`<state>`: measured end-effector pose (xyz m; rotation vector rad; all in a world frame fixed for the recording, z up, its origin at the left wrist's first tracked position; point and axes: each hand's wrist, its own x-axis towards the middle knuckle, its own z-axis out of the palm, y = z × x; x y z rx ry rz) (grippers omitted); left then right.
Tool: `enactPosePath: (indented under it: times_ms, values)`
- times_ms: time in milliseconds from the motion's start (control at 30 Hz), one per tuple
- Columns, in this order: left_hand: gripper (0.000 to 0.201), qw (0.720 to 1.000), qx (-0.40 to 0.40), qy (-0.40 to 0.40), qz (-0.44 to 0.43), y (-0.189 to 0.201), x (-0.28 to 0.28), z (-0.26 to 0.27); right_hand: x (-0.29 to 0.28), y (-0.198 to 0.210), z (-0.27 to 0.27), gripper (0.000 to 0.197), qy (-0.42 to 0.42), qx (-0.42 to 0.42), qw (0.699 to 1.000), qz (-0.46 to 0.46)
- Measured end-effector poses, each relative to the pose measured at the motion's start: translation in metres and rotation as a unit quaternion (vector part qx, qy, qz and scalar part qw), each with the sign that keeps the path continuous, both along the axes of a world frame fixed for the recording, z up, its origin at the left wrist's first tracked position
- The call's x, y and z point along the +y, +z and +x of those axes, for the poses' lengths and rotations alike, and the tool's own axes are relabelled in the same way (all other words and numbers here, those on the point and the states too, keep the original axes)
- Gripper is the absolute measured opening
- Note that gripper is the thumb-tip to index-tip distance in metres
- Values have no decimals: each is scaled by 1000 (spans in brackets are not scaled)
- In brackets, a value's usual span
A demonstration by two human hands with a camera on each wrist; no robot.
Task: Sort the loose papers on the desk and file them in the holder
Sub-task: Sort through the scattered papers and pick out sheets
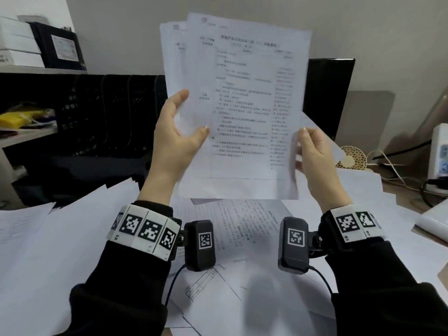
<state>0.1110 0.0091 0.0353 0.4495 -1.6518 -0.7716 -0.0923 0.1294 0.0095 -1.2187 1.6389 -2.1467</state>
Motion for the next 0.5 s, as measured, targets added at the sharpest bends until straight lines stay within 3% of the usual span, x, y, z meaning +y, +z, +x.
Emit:
enactPosePath:
  times_ms: [67,133,233,333,367,400,500]
  values:
    - [60,999,10,35,-5,0,-5,8,-4,-7,-7,38,1,-50,992,117]
    - [54,998,20,63,5,0,-7,19,-6,-19,-11,46,-20,-41,960,278]
    - [38,996,23,83,17,1,-8,37,-8,-37,-6,34,-12,22,866,499]
    - [24,994,25,101,23,3,-6,51,-7,-45,3,16,-28,176,774,608]
    - [21,993,27,108,28,4,-3,56,-6,-44,5,9,-31,195,773,603]
    - [20,993,29,113,34,4,-1,61,-3,-40,7,5,-35,191,792,579]
    - [18,990,40,124,50,5,5,74,10,-19,15,15,-78,153,880,442]
